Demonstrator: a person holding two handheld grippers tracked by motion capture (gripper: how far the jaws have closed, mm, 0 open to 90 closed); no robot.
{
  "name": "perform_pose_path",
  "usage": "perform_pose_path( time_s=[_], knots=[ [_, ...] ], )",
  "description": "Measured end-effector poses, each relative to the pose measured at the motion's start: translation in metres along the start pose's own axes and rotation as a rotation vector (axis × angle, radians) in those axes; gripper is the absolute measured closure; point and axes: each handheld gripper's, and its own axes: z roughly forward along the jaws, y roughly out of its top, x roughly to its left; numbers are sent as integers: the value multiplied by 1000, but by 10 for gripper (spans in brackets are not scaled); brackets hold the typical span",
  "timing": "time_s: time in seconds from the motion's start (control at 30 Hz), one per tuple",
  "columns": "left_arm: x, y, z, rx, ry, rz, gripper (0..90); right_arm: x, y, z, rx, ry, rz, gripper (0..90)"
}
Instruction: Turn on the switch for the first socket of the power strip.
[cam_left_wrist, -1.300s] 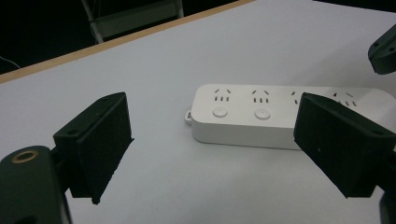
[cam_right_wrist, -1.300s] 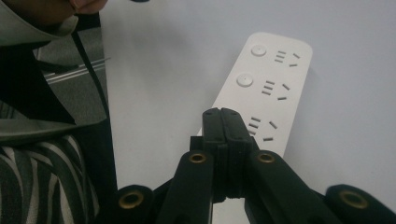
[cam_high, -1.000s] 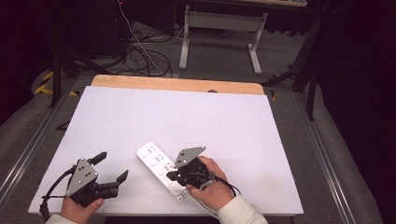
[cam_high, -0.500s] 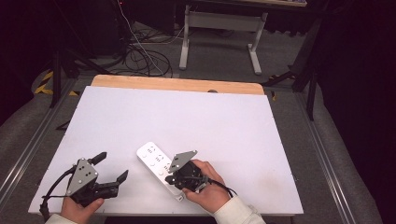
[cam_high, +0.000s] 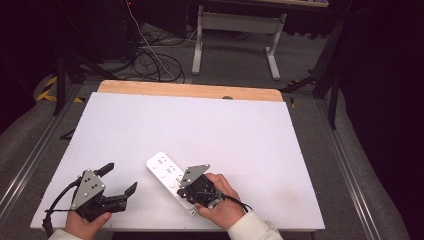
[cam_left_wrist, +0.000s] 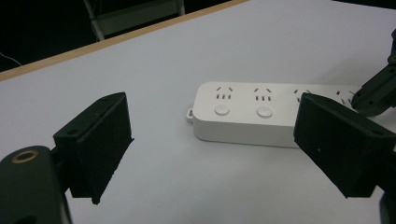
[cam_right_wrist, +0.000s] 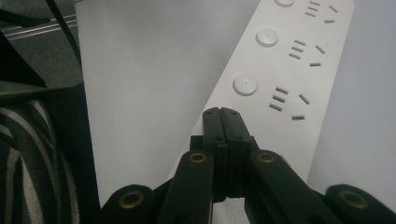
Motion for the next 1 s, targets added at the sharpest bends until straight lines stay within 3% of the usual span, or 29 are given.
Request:
perform_pose_path(
  time_s=[1.0],
  knots=[
    [-1,0,0,3,4,4,121,5,-5,3,-22,-22,-3,900]
  ],
)
